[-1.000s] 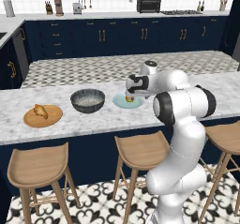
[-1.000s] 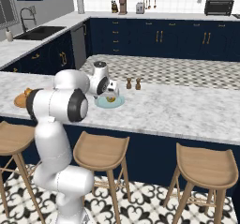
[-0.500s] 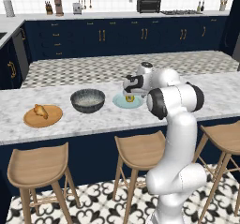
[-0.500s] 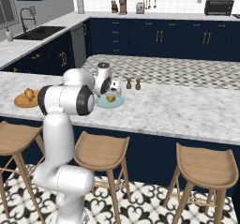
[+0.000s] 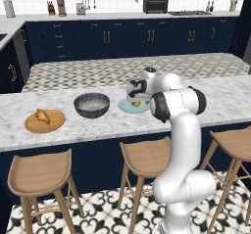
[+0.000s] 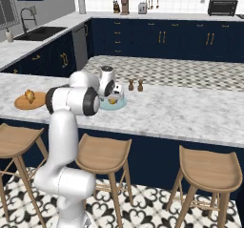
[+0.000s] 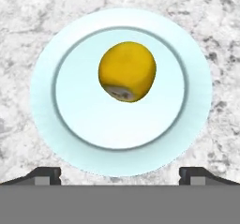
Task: Pick the chicken drumstick and lemon from their plates and place them in the bowl. Then put the bowl in the fridge.
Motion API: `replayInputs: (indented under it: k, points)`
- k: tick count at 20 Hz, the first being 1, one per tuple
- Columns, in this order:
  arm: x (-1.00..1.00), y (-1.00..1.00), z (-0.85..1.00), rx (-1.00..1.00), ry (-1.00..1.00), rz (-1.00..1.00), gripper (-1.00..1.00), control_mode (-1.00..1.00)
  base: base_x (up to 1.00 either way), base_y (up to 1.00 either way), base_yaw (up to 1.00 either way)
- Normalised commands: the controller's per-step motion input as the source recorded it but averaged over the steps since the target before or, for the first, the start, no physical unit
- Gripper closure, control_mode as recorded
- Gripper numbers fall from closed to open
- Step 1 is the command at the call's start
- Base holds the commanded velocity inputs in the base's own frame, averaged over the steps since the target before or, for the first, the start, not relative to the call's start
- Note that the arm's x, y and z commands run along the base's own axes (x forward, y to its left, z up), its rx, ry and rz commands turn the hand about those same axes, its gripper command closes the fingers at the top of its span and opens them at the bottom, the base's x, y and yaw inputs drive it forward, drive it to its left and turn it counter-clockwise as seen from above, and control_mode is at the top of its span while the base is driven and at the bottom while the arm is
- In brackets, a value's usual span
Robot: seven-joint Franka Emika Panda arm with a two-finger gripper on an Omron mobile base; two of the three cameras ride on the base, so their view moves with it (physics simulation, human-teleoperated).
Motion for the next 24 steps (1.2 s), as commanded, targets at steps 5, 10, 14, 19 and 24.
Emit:
replayInputs:
  k: [5,10,14,19,24]
  points:
    - [0.48,0.03,-0.24,0.00,0.00,0.00,-1.00,-1.00,0.00,0.00,0.00]
    - [0.35,0.00,-0.21,0.00,0.00,0.00,-1.00,-1.00,0.00,0.00,0.00]
    - [0.39,0.00,-0.02,0.00,0.00,0.00,-1.00,-1.00,0.00,0.00,0.00]
    - [0.22,0.00,-0.03,0.00,0.00,0.00,-1.00,-1.00,0.00,0.00,0.00]
    - [0.17,0.00,-0.20,0.00,0.00,0.00,-1.00,-1.00,0.00,0.00,0.00]
